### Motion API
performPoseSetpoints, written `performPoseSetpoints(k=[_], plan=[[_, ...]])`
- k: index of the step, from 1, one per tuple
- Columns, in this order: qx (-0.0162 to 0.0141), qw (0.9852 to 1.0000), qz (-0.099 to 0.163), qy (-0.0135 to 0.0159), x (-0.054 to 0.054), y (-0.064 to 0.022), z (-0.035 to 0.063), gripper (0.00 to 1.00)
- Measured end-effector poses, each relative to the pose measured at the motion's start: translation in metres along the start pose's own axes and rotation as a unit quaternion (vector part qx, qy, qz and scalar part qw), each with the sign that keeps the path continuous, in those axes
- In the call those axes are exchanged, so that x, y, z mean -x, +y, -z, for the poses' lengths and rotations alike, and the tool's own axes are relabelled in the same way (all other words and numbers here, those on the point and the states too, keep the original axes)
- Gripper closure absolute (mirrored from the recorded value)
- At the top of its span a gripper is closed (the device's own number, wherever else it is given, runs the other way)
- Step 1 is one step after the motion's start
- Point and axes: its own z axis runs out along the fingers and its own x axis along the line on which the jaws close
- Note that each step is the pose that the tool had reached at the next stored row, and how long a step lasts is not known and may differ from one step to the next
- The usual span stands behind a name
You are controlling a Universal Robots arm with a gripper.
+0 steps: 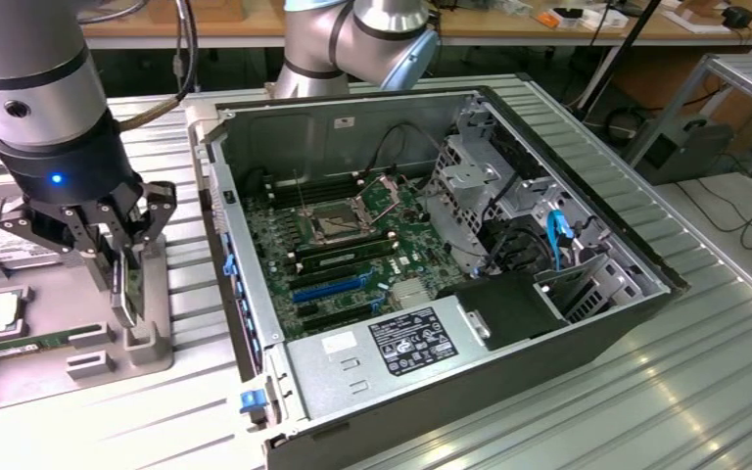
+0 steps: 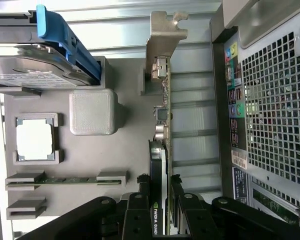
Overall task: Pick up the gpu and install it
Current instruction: 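Pick up the gpu and move the gpu toward the slot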
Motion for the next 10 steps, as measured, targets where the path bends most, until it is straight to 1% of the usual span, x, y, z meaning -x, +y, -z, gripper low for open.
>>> performPoseSetpoints(k=[1, 6, 8, 10], plan=[[0.0000, 1.0000, 0.000, 0.0000, 0.000, 0.0002, 0.0039, 0.73], [0.0000, 1.0000, 0.000, 0.0000, 0.000, 0.0006, 0.0157, 0.73], [0.0000, 1.0000, 0.000, 0.0000, 0.001, 0.0009, 0.0229, 0.73], [0.0000, 1.0000, 0.000, 0.0000, 0.001, 0.0011, 0.0273, 0.73]])
